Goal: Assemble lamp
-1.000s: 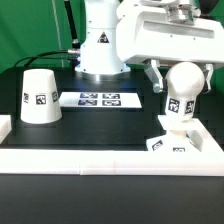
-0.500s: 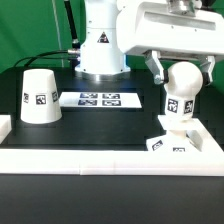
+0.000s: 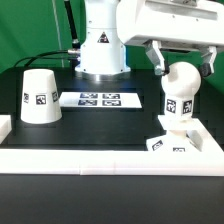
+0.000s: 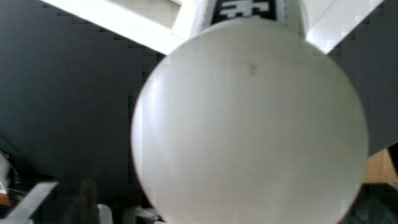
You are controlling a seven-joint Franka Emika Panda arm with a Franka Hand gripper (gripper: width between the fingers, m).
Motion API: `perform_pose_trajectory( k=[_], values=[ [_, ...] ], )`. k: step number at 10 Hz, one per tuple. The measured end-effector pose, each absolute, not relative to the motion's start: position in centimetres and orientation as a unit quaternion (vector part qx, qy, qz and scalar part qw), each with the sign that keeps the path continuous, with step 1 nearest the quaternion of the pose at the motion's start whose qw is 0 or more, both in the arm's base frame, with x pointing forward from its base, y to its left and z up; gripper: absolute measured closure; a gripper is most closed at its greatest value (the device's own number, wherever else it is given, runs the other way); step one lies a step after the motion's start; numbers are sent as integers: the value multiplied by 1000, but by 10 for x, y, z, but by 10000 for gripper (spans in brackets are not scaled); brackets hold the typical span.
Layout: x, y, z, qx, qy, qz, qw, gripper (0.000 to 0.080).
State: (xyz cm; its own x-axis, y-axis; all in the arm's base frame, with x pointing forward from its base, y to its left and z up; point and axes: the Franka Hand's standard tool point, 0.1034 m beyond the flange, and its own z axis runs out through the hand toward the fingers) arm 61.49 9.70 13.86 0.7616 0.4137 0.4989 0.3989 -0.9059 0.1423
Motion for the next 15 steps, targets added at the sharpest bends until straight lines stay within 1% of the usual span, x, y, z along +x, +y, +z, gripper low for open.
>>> perform_pose_trajectory(
  k=[1, 2, 3, 4, 6, 8, 11, 15],
  values=[
    [610, 102, 132, 951, 215, 222, 2, 101],
    [613, 106, 133, 958, 217, 187, -5, 101],
    [615, 107, 134, 960, 218, 173, -7, 101],
    [611, 110, 133, 969, 211, 128, -15, 101],
    [611, 115, 135, 974, 217, 62, -18, 101],
    [609, 115, 129, 974, 224, 12, -19, 101],
    [602, 110, 114, 974, 224, 17, -18, 101],
    [600, 109, 113, 975, 223, 16, -18, 101]
  ],
)
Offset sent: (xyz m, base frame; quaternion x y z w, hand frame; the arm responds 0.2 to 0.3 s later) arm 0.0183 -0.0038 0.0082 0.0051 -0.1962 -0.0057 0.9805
